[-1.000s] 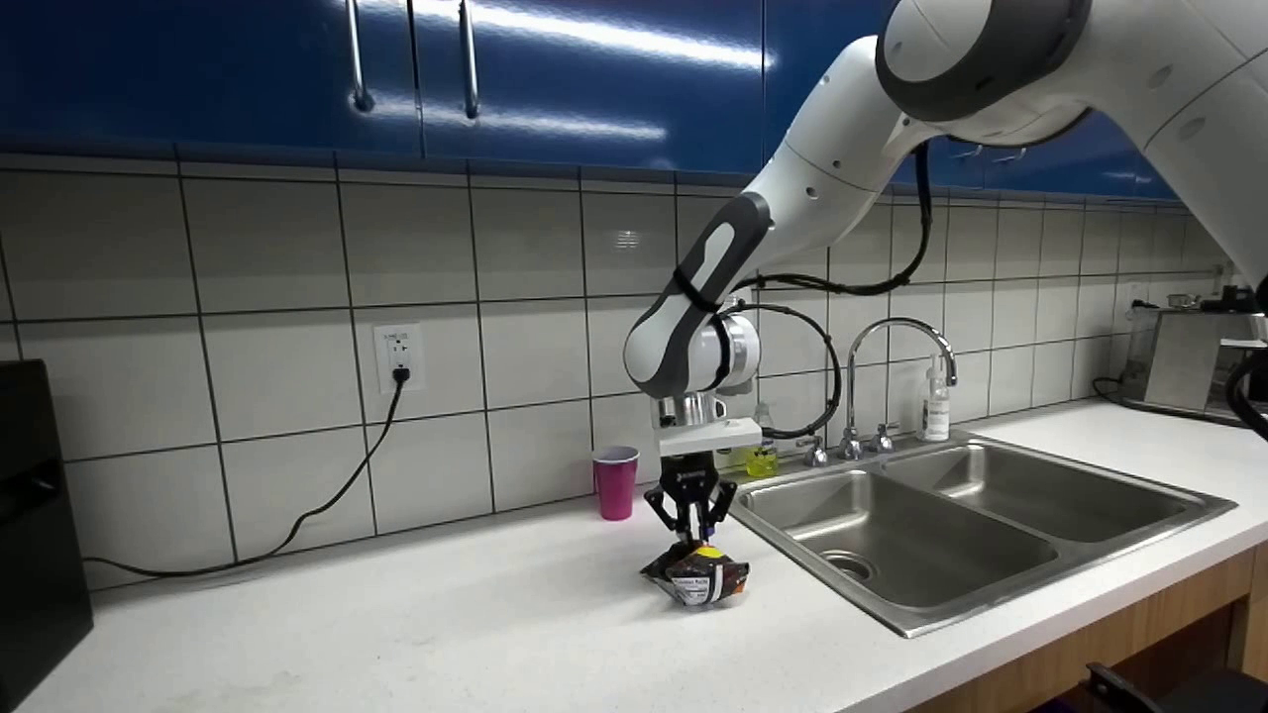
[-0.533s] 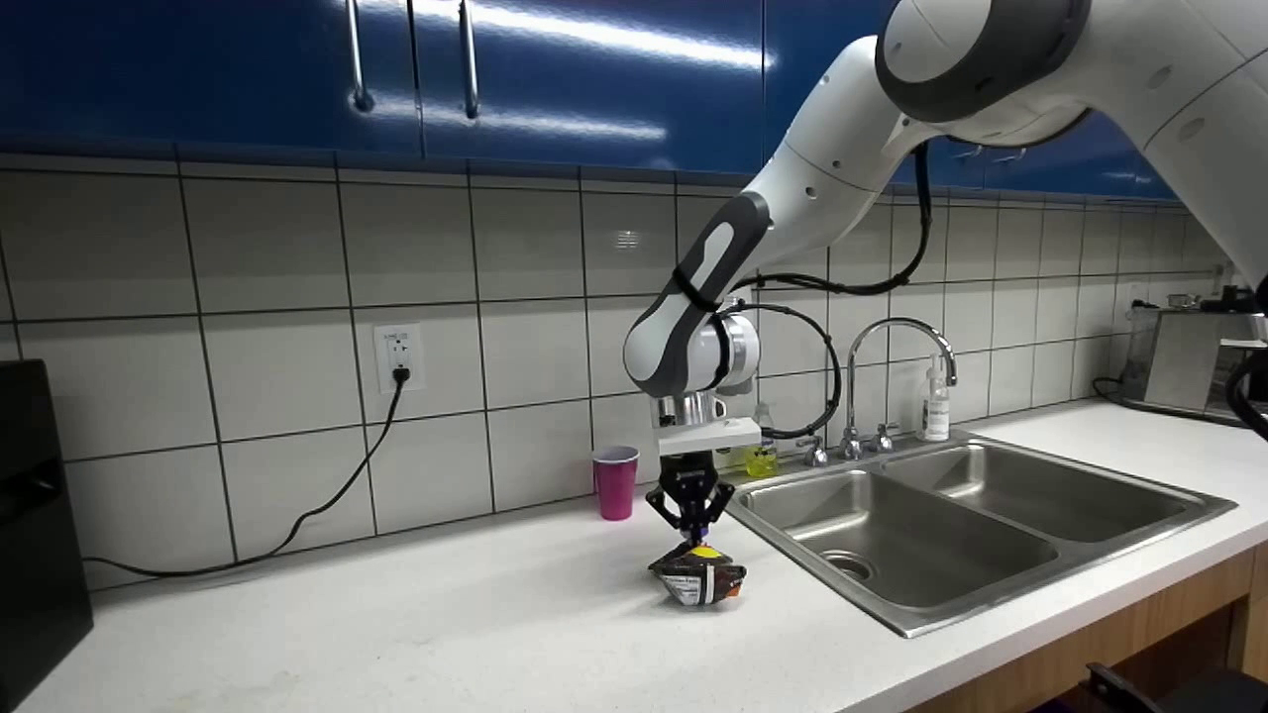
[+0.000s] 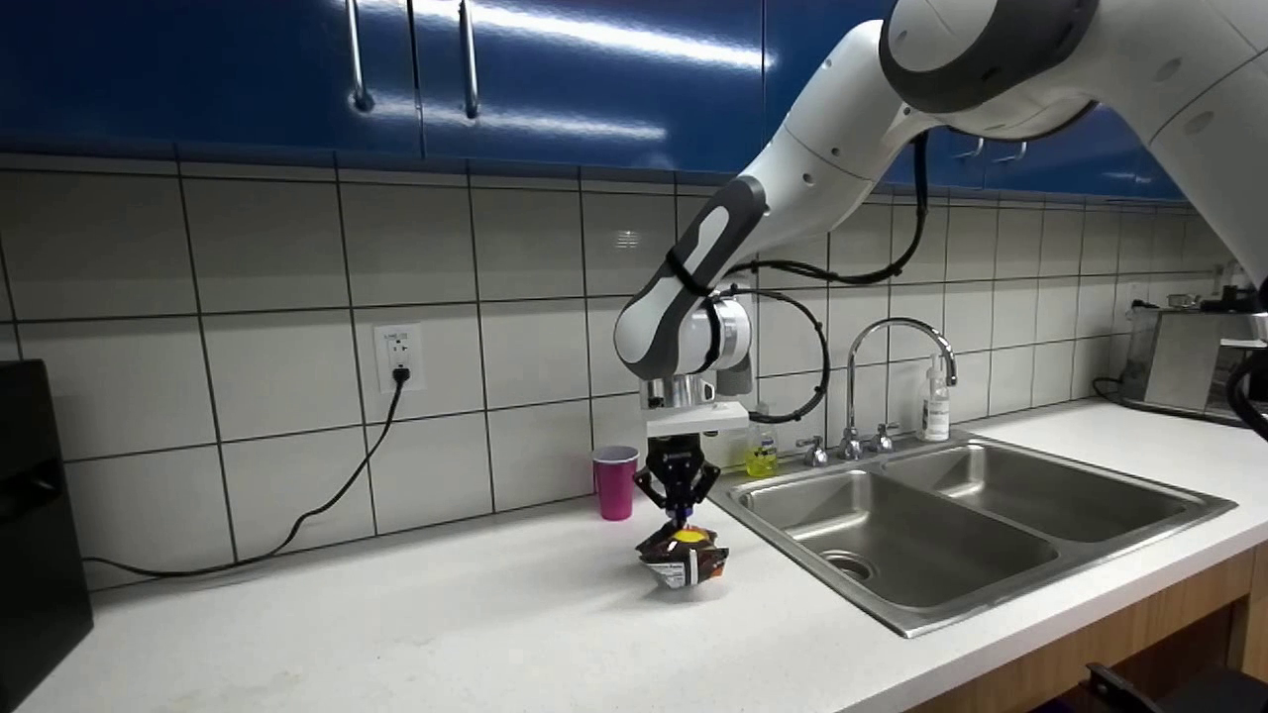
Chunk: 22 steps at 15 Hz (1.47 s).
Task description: Put the black packet in the left sink
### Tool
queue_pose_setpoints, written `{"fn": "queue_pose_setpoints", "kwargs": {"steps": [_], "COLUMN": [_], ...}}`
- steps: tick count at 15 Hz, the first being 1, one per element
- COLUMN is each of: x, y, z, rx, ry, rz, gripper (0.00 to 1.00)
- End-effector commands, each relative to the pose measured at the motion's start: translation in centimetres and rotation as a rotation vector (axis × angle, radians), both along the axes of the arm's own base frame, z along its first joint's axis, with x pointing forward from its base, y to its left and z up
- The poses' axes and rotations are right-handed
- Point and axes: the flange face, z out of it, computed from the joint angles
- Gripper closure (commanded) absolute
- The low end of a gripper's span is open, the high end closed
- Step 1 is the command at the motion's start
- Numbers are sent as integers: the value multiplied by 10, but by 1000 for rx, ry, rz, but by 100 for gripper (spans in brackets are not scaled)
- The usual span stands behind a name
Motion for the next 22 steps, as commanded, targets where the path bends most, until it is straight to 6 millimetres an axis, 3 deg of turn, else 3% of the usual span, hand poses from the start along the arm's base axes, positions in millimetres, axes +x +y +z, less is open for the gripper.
{"fn": "queue_pose_setpoints", "kwargs": {"steps": [1, 6, 10, 13, 22], "x": [1, -4, -4, -2, -15], "y": [14, 29, 19, -3, -106], "z": [42, 73, 85, 93, 113], "rx": [9, 16, 22, 19, 23], "ry": [-32, -63, -82, -99, -119], "rz": [24, 40, 9, -38, -224], "gripper": [100, 100, 100, 100, 100]}}
